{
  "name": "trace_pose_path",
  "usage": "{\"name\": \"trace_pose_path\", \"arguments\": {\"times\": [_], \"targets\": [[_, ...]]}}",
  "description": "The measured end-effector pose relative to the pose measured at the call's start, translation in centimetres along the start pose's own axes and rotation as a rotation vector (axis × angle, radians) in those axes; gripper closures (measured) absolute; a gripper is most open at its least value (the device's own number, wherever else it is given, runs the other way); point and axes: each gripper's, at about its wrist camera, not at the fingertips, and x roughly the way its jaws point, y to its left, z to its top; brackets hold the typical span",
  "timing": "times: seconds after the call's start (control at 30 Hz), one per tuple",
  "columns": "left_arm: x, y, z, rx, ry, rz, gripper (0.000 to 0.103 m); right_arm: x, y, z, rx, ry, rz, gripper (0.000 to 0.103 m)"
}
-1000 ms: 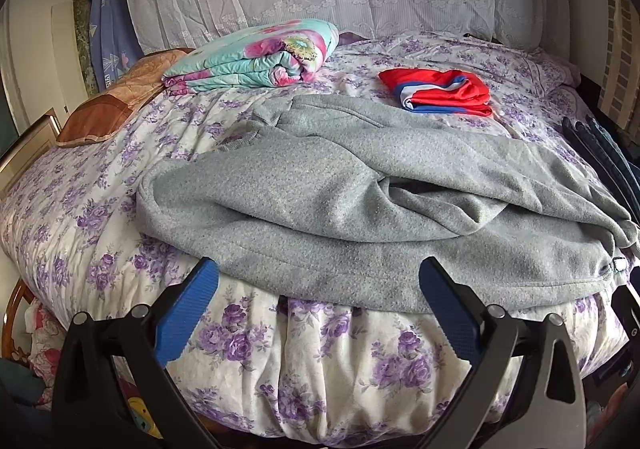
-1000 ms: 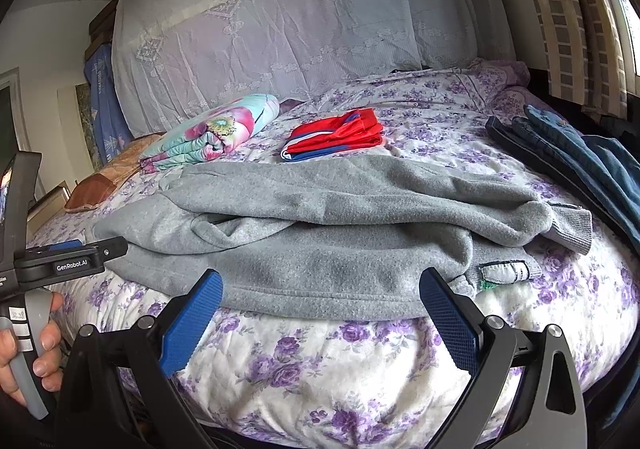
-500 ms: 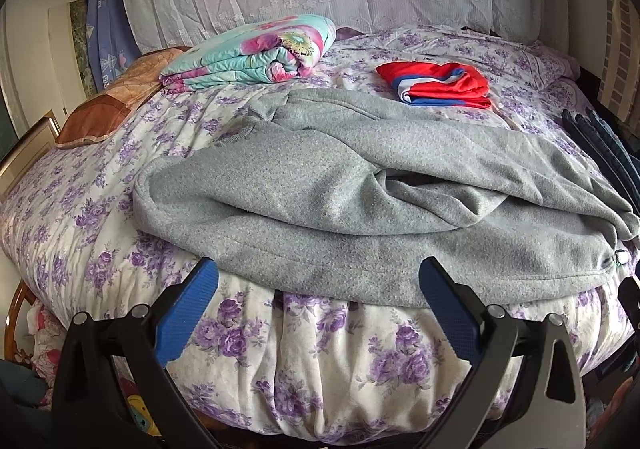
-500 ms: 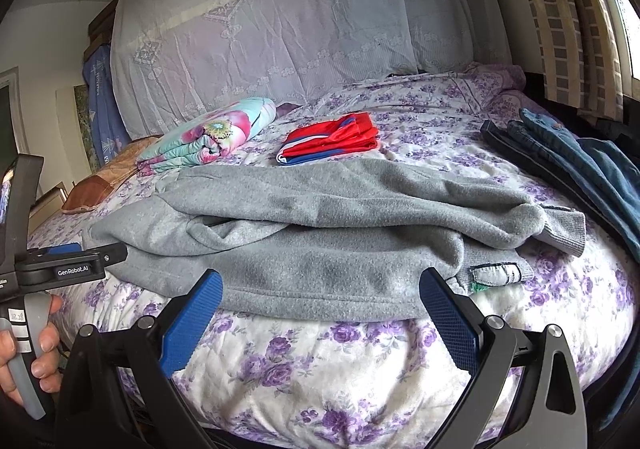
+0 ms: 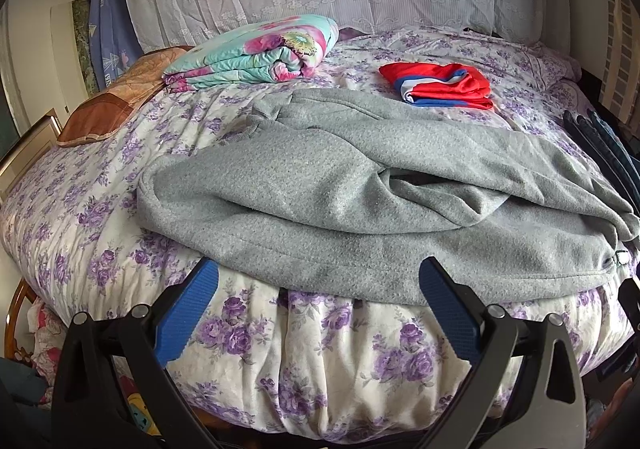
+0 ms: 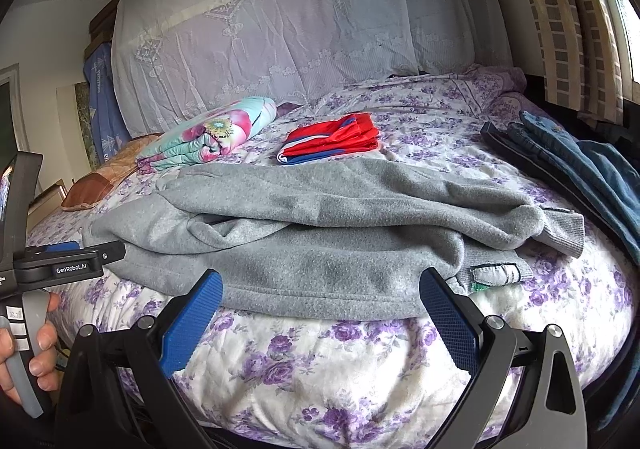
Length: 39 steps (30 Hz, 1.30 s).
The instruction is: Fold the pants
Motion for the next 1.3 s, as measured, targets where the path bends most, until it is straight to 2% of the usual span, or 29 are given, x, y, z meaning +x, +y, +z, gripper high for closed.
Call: {"name": "trace_pose_path", "arguments": {"times": [1.13, 1.2, 1.3], "targets": [[-0.2, -0.1, -0.5, 0.007, 0.006, 0.005, 0.005, -0.2, 0.5, -0.1, -0.006, 0.002, 0.008, 0.004], [-0.4, 0.3, 0.1, 0.012, 0.009, 0.001, 0.005, -0.2, 0.4, 0.3, -0.024, 0.004, 0.013, 0.004], [-1.5, 2.3, 3.6, 0.054, 0.003, -0.005, 0.005, -1.2, -1.5, 2.6, -0.059, -0.045, -0.017, 0.004]]}}
